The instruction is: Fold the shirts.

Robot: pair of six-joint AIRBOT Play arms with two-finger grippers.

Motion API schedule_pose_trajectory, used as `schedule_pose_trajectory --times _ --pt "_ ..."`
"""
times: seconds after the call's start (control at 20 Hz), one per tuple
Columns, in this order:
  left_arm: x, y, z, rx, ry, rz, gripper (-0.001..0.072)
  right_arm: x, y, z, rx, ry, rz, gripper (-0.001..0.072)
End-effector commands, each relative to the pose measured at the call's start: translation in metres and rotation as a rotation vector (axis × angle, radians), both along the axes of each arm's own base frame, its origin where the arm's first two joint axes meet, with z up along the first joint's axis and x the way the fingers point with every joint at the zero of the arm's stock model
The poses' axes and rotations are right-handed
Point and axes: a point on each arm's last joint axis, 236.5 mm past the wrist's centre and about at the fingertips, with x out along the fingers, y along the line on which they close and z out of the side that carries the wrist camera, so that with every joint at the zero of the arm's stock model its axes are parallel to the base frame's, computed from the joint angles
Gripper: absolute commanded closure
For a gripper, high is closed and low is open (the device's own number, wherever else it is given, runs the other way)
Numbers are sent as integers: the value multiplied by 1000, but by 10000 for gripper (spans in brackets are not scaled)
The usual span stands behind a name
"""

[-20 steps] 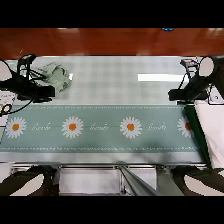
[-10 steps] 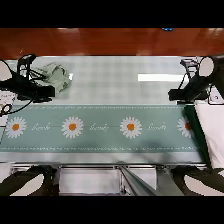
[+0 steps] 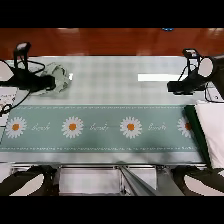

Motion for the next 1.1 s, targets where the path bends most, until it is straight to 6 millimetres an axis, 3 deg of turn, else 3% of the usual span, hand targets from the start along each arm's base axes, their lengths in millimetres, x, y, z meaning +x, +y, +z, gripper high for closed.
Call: schedule_pose_trajectory --times 0.0,0.05,0.1,0.2,0.35,0.45,0.7,1.05 --pt "78 19 68 87 -418 5 201 16 2 5 2 -70 10 290" --pt "92 25 74 88 -455 19 201 13 1 4 1 -55 7 294" --pt "104 32 66 93 -433 33 201 9 2 2 3 -39 8 294" --pt "114 51 18 120 -257 44 201 5 6 1 4 -22 15 296" --pt "103 76 -63 143 88 40 202 2 11 0 21 -12 11 300" --pt "105 83 -94 133 200 50 202 2 16 0 44 -10 5 300" --pt "139 65 -125 87 191 -47 201 2 18 0 64 -14 -31 300" --pt "132 65 -172 79 285 -51 202 2 20 -1 79 -13 -45 301"
